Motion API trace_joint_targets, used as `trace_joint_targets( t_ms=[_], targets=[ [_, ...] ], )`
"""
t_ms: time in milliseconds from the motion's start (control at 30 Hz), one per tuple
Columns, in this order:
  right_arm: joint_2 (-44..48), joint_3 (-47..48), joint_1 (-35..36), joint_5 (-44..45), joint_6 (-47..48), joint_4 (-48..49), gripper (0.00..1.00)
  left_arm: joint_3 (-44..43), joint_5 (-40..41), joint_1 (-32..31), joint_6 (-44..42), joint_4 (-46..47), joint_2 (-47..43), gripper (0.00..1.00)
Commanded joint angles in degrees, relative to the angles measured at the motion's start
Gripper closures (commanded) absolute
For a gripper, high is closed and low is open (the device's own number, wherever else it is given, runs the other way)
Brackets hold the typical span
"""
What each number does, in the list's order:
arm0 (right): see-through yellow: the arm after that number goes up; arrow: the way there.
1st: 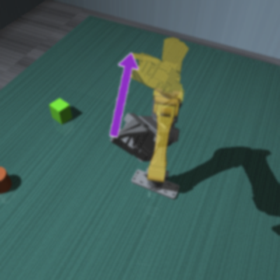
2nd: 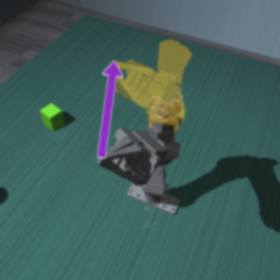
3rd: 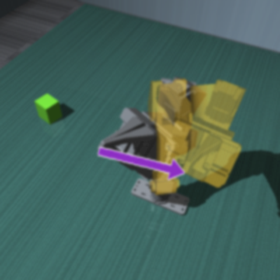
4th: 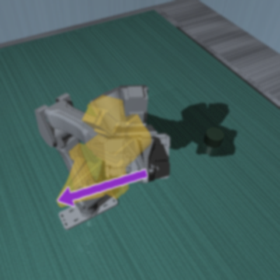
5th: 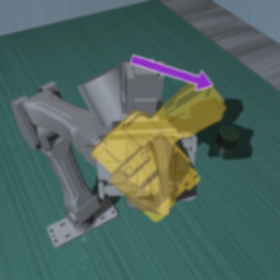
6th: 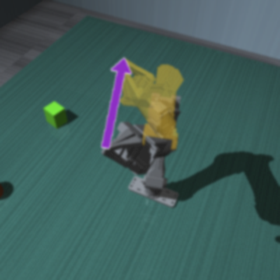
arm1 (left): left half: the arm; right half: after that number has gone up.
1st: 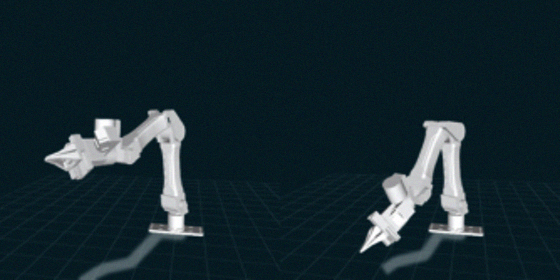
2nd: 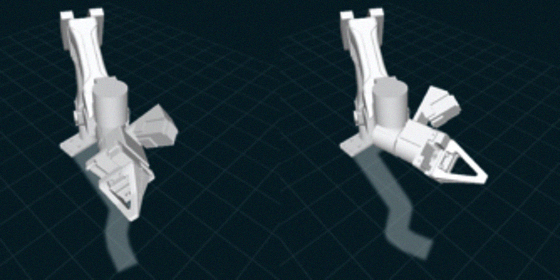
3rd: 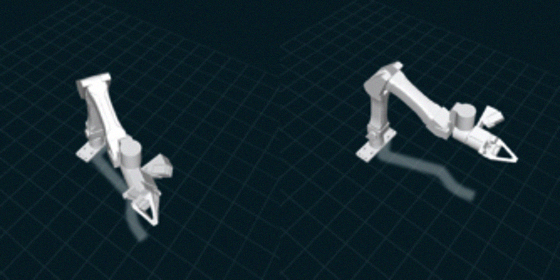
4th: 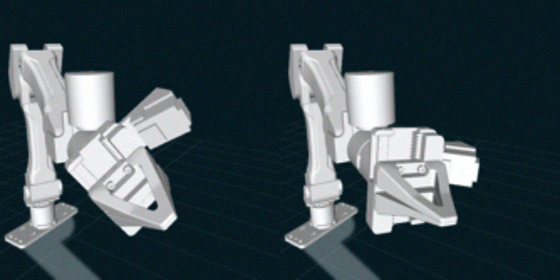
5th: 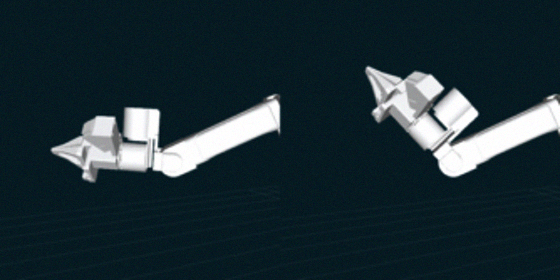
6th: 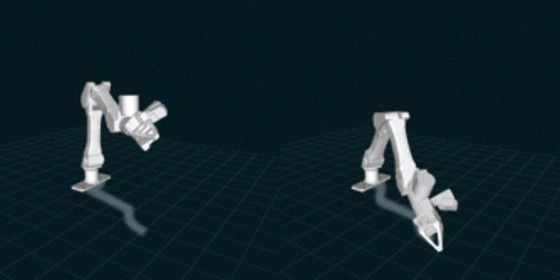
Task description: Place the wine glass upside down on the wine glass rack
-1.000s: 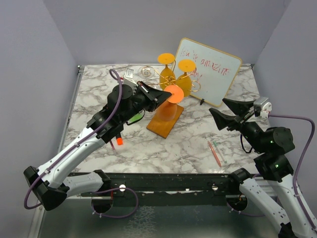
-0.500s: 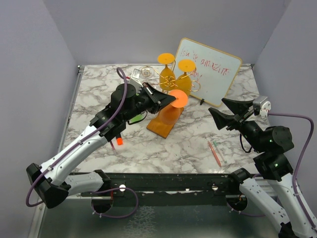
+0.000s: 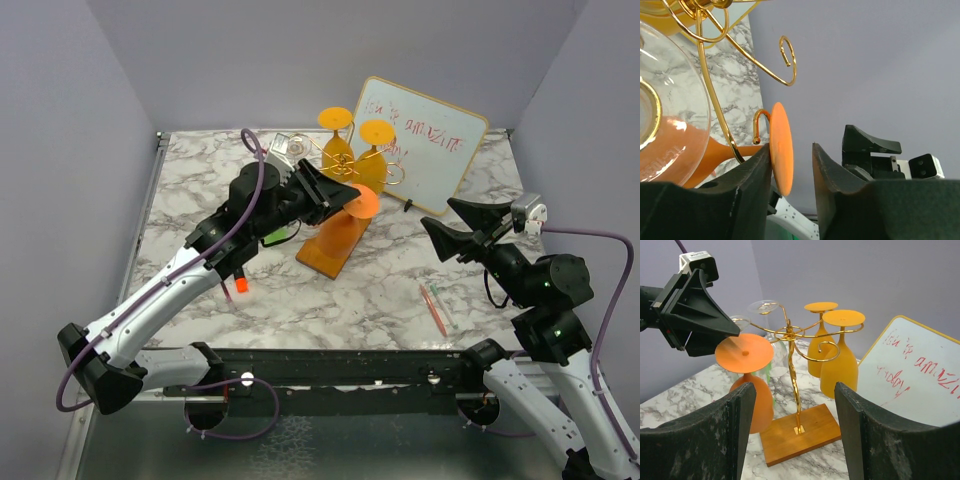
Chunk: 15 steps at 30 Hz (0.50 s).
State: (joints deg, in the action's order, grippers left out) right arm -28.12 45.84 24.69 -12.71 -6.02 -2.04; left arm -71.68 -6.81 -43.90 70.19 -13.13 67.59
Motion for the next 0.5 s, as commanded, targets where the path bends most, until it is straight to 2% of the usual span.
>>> trace_joint_targets(
  t_ms=[0,233,467],
  targets=[
    [0.3,0.2,0.1,1.0,-0.6,1.1,0.31,-2.0,0.7,-0.1,-2.0,-1.8,-0.8,0.57],
    [0.3,0.2,0.1,1.1,-0.7,1.3,0.31,-3.0,-1.7,-0.1,-7.4,-2.2,-1.7,0.34],
    [0.6,0.2,0.1,1.4,-0.8,1.1,0.31,-6.1,-6.5,-0.1,-14.9,-4.9,-0.6,0.23]
  ],
)
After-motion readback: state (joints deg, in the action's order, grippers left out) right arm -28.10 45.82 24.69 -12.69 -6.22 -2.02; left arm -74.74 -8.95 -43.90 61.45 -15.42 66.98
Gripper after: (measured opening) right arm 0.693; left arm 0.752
